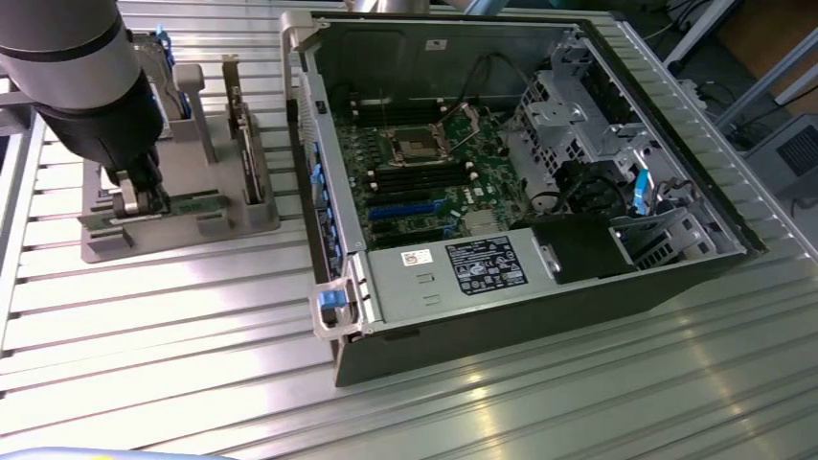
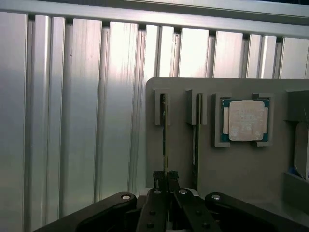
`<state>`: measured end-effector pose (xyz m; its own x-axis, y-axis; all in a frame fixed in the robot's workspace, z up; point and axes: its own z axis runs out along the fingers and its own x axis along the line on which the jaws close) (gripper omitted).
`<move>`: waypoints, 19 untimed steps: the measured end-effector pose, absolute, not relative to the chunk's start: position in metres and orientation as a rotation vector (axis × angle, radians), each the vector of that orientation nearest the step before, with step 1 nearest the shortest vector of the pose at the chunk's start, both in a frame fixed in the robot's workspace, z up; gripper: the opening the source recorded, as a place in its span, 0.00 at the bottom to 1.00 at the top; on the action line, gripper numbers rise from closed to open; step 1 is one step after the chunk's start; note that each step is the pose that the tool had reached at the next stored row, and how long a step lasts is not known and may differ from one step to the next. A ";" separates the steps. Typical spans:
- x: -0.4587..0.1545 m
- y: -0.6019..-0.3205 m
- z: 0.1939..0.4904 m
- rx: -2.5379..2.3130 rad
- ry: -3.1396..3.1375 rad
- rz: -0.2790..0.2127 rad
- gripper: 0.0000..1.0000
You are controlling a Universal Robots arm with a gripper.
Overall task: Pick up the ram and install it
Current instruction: 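Pick up the ram and move it above insertion slot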
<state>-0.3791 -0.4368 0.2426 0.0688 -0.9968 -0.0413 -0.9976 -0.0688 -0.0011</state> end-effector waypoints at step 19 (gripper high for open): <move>-0.379 -0.437 0.277 -2.275 2.124 0.046 0.12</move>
<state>-0.3791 -0.4368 0.2771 0.0688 -0.9968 -0.0413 -0.9976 -0.0688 -0.0011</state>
